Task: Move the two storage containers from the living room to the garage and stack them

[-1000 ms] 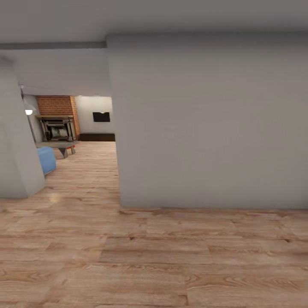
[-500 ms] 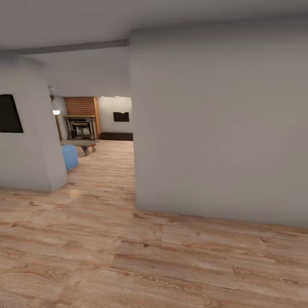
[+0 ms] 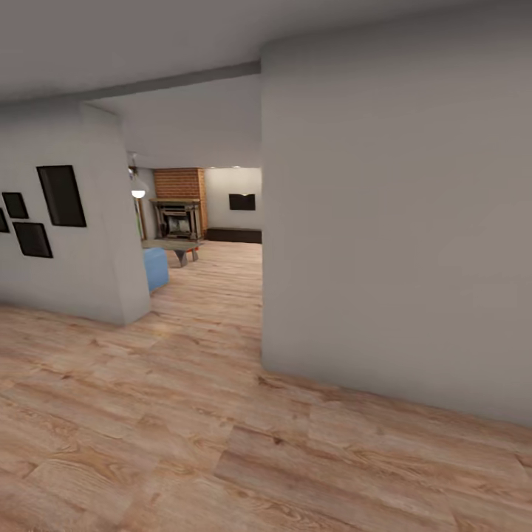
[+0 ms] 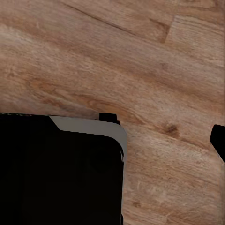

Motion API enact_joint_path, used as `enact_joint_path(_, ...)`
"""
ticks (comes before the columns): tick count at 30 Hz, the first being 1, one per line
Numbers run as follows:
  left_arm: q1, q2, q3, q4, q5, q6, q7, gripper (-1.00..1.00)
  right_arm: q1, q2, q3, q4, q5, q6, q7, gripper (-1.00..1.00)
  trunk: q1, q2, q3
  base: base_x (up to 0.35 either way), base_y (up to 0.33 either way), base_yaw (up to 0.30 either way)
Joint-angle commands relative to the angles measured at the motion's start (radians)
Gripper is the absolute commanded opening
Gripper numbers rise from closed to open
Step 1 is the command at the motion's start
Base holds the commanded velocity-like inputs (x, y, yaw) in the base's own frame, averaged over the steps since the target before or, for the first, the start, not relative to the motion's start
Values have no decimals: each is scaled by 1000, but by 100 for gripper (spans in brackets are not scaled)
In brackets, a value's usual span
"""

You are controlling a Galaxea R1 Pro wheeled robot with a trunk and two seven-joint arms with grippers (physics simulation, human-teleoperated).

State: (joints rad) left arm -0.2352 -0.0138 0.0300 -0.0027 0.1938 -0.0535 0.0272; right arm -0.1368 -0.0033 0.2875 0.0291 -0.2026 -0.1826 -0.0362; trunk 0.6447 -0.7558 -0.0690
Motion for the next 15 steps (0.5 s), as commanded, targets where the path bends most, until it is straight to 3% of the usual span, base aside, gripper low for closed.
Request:
enact_joint_path(1, -1, 0, 3, 1, 4, -3, 2, 100, -1, 0, 9, 3, -9, -6, -1, 100, 1, -1, -2, 322, 0, 274)
enact_joint_path(15, -1, -2, 3, 1, 4, -3, 2, 100, -1, 1, 9, 3, -9, -6, -1, 100, 1, -1, -2, 322, 0, 274)
